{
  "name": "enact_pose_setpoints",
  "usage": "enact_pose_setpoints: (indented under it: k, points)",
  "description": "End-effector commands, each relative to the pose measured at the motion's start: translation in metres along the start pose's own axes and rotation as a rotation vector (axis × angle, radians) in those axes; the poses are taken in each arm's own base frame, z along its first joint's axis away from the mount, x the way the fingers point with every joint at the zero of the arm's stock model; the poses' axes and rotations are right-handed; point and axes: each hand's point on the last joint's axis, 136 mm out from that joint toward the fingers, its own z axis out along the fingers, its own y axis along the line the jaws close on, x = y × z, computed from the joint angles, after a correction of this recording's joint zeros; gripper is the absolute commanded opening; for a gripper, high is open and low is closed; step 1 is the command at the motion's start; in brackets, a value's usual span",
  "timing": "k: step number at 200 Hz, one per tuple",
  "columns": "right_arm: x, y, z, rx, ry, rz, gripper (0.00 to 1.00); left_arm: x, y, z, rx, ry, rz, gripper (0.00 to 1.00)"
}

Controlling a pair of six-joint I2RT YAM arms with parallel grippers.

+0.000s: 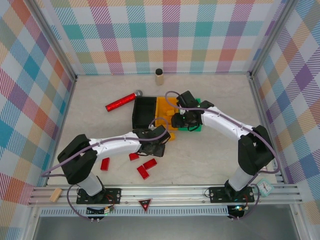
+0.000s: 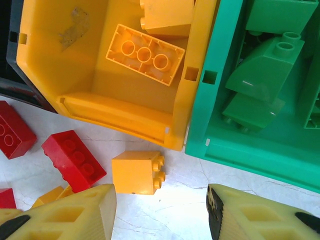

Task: Sort the legos into containers by color
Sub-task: Touch the lego at the center of the table, then pick up the lego from the center of the table.

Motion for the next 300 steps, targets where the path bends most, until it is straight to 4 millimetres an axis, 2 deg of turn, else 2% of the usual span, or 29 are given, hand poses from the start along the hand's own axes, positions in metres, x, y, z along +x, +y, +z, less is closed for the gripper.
enact_pose_setpoints:
  k: [1, 23, 56, 93, 124, 140, 209, 234, 247, 265, 300]
  points:
    - [-0.001, 0.001, -0.009, -0.009, -0.027, 0.015, 0.52, 0.010, 0.005, 0.011, -0.055, 0.066, 0.049, 0.61]
    - [0.000, -0.002, -0.011, 0.000, -0.028, 0.012, 0.52, 0.012, 0.005, 0.018, -0.059, 0.081, 0.045, 0.59]
    - [0.003, -0.005, -0.012, 0.012, -0.031, 0.012, 0.52, 0.011, 0.012, 0.014, -0.074, 0.069, 0.026, 0.54]
    - [0.004, -0.005, -0.010, 0.006, -0.028, 0.014, 0.52, 0.007, 0.015, -0.001, -0.055, 0.034, 0.002, 0.60]
    - [0.003, -0.001, -0.009, -0.013, -0.028, 0.019, 0.52, -0.004, 0.017, -0.018, -0.040, -0.037, -0.024, 0.61]
    - [0.003, -0.001, -0.008, -0.013, -0.025, 0.020, 0.52, -0.006, 0.019, -0.021, -0.048, -0.051, -0.026, 0.61]
    - [0.006, -0.006, -0.014, 0.002, -0.035, 0.018, 0.52, 0.014, 0.026, 0.014, -0.087, 0.085, -0.026, 0.61]
    - [0.009, -0.006, -0.013, 0.002, -0.032, 0.022, 0.52, 0.014, 0.020, 0.018, -0.056, 0.090, -0.031, 0.57]
    - [0.008, -0.006, -0.014, 0.002, -0.035, 0.023, 0.52, 0.012, 0.019, 0.018, -0.056, 0.085, -0.030, 0.52]
    - [0.009, -0.007, -0.015, 0.004, -0.035, 0.022, 0.52, 0.007, 0.020, 0.013, -0.065, 0.069, -0.026, 0.43]
    - [0.010, -0.008, -0.016, 0.006, -0.037, 0.021, 0.52, -0.016, 0.017, -0.019, -0.053, -0.003, -0.015, 0.42]
